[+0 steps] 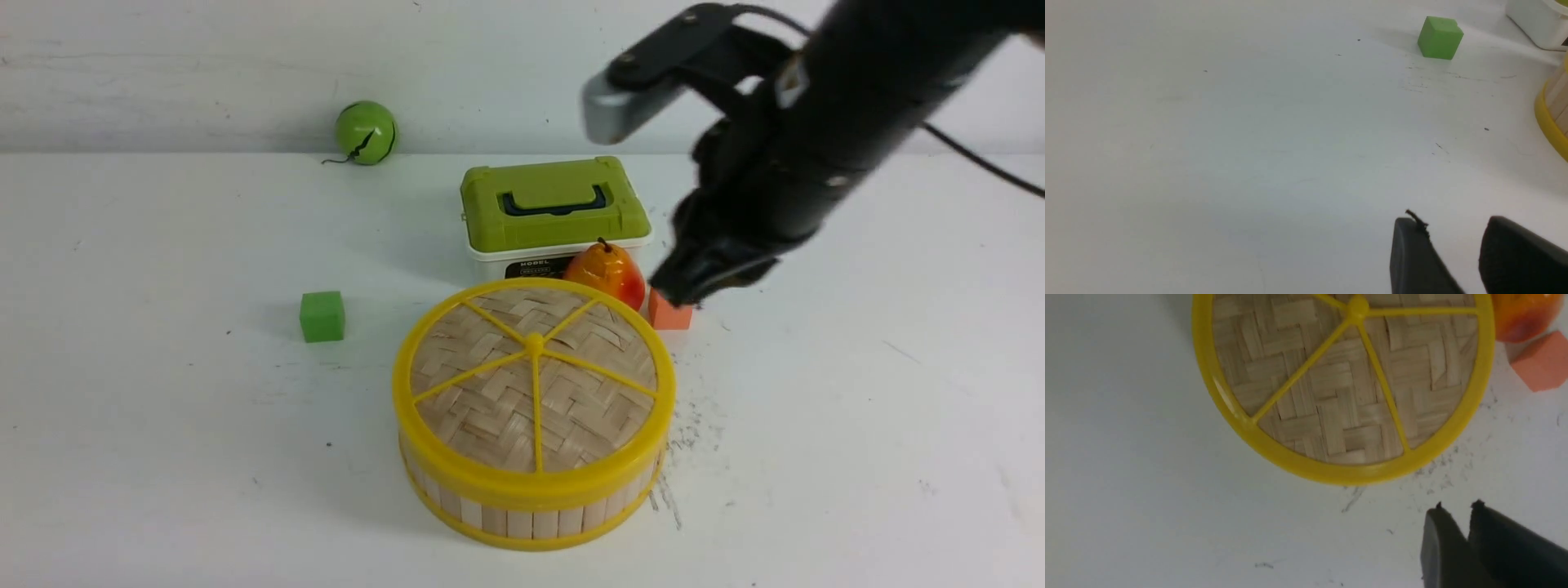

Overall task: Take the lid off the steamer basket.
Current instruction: Use the right arm to lift the lid of the steamer, then use the right arm to place the steamer lid on the table

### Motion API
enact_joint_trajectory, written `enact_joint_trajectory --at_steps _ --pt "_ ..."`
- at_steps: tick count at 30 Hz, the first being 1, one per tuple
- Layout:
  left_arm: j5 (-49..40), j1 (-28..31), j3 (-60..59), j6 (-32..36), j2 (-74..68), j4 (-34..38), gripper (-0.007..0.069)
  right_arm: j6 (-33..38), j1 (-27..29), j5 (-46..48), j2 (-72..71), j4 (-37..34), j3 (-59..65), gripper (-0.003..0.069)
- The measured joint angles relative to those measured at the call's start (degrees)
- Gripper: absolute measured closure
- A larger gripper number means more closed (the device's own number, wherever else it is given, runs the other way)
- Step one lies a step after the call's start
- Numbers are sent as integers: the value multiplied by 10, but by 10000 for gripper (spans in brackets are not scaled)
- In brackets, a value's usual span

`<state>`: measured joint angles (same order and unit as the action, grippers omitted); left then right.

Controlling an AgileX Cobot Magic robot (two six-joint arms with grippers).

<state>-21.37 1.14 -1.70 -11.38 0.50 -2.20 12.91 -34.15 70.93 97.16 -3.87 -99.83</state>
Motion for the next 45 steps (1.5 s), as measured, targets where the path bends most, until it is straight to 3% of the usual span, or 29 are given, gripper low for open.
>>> enact_joint_trajectory --at_steps 3,8,14,22,26,27,28,37,44,45 --pt "0 0 0 0 0 0 386 -10 -16 -14 83 -5 -72 390" --pt "0 0 0 0 0 0 386 -20 -24 -29 164 -5 -135 263" --pt "0 0 0 0 0 0 386 -43 -24 -45 234 15 -169 239" --pt "0 0 0 0 0 0 386 -65 -24 -55 266 29 -169 316" --pt "0 0 0 0 0 0 386 -65 -24 -54 266 9 -169 479" --pt "0 0 0 0 0 0 386 -65 -24 -51 266 6 -170 552" --pt "0 0 0 0 0 0 386 -65 -24 -47 266 5 -172 568" --pt "0 0 0 0 0 0 386 -62 -13 3 172 23 -178 557" --pt "0 0 0 0 0 0 386 -62 103 3 16 32 -47 557" --pt "0 0 0 0 0 0 386 -63 149 -2 -14 32 18 557"
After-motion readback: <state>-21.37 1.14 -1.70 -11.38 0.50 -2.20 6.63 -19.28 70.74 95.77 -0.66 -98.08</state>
